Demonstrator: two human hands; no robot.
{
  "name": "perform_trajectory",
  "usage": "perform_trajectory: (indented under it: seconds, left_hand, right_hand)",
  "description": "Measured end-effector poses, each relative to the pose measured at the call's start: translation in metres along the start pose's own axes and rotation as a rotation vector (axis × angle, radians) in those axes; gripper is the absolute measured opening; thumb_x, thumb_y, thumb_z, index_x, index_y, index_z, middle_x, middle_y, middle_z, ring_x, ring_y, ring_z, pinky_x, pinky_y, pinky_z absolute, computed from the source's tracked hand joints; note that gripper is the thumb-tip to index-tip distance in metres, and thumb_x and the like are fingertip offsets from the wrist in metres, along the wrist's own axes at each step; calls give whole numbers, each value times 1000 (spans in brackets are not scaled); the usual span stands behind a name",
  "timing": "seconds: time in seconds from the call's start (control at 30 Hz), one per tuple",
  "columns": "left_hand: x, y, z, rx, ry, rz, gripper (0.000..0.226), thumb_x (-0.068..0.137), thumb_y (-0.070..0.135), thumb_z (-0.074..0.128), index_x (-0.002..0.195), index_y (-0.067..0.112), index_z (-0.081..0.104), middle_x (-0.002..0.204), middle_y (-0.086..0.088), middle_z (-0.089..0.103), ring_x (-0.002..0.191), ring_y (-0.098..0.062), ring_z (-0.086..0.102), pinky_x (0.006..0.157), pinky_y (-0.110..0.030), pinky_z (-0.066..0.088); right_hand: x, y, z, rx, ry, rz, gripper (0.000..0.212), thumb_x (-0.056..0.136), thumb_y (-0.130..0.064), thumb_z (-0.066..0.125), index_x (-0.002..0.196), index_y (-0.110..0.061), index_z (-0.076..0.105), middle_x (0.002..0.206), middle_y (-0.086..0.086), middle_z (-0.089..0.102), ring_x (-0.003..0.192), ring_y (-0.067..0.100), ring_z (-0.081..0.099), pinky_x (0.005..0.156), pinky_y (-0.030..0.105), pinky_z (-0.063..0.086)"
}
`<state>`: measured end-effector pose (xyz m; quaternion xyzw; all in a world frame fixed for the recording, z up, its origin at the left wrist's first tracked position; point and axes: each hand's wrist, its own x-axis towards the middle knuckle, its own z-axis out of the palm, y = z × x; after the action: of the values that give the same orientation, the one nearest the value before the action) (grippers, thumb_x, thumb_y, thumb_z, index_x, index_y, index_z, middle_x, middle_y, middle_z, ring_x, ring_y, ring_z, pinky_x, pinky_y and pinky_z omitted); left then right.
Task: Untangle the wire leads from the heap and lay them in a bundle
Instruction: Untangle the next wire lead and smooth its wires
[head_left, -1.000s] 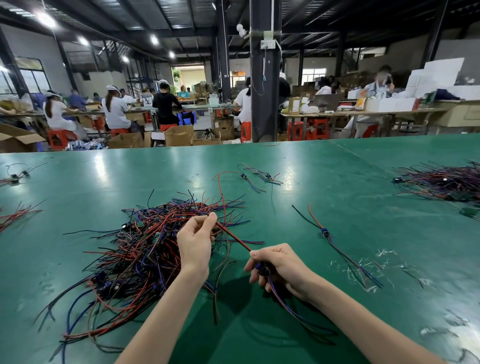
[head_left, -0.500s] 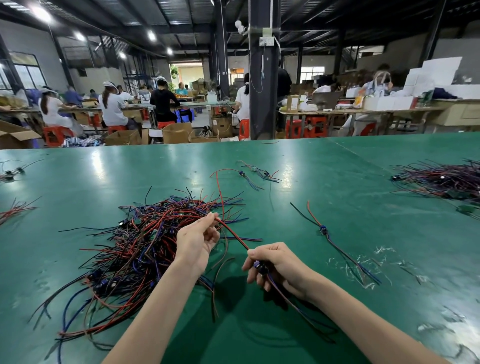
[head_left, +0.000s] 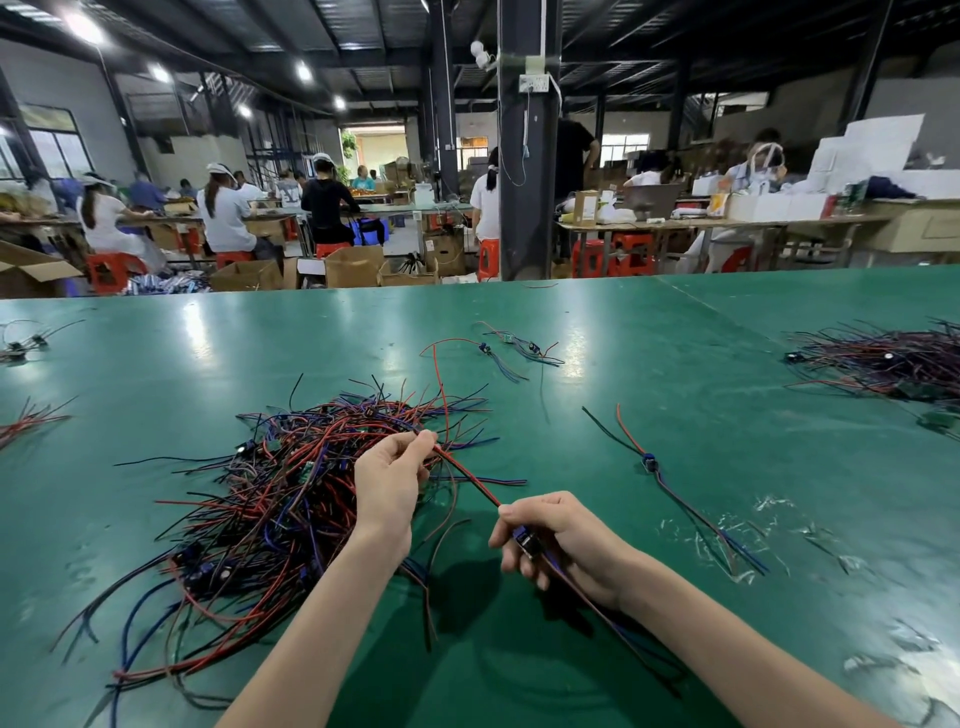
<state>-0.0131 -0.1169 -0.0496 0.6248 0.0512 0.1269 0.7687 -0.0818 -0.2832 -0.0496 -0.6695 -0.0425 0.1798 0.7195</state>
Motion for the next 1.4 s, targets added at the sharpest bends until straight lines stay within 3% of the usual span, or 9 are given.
perform_trajectory:
  seconds: [0.17, 0.33, 0.7, 0.9, 1.1, 1.27, 1.4]
  left_hand:
    - [-2, -5, -6, 381, -13, 323, 15, 89, 14, 65, 75, 9, 63, 64, 2, 57, 59, -4, 47, 58, -12, 41]
    - [-2, -6, -8, 522, -8, 496, 12, 87, 13, 66, 76, 9, 64, 67, 4, 61, 61, -3, 52, 59, -9, 41]
    - [-1, -9, -9, 589, -13, 545, 8, 86, 13, 68, 79, 10, 68, 67, 8, 62, 63, -3, 55, 62, -18, 44]
    - [-1, -9, -9, 578, -11, 533, 8, 84, 12, 70, 77, 11, 69, 65, 14, 61, 59, 2, 54, 59, -7, 40]
    - [-1, -10, -8, 539, -11, 474, 8, 84, 14, 70, 76, 12, 69, 64, 12, 61, 56, 3, 53, 58, -7, 39]
    - [-3, -12, -7, 576, -25, 523, 10, 85, 14, 70, 76, 16, 67, 63, 13, 60, 56, 2, 53, 57, -9, 41]
    - [-3, -11, -6, 436, -44, 390, 14, 86, 18, 69, 73, 22, 67, 69, 4, 68, 65, -8, 60, 64, -16, 47]
  right_hand:
    - [-1, 1, 2, -5, -17, -5, 32, 92, -14, 50, 65, -6, 67, 53, 8, 60, 36, 10, 49, 32, 16, 36]
    - [-1, 1, 2, -16, -25, -10, 32, 92, -14, 51, 66, -6, 67, 53, 8, 61, 36, 10, 49, 33, 16, 36]
    - [-2, -1, 1, -69, -102, 4, 30, 92, -13, 50, 69, -5, 67, 55, 9, 63, 38, 10, 52, 34, 17, 40]
    - [-5, -1, 1, -74, -130, 23, 30, 94, -14, 48, 71, -3, 64, 55, 8, 63, 39, 10, 53, 35, 17, 41]
    - [-6, -2, 1, -97, -155, 30, 29, 94, -14, 48, 72, -2, 64, 55, 8, 64, 39, 10, 54, 36, 17, 42]
    - [-7, -3, -1, -110, -196, 38, 29, 94, -13, 48, 73, -2, 64, 56, 8, 64, 40, 10, 54, 37, 17, 42]
    - [-7, -3, -1, -93, -177, 34, 29, 94, -13, 48, 72, -3, 65, 56, 8, 64, 40, 10, 54, 37, 17, 42]
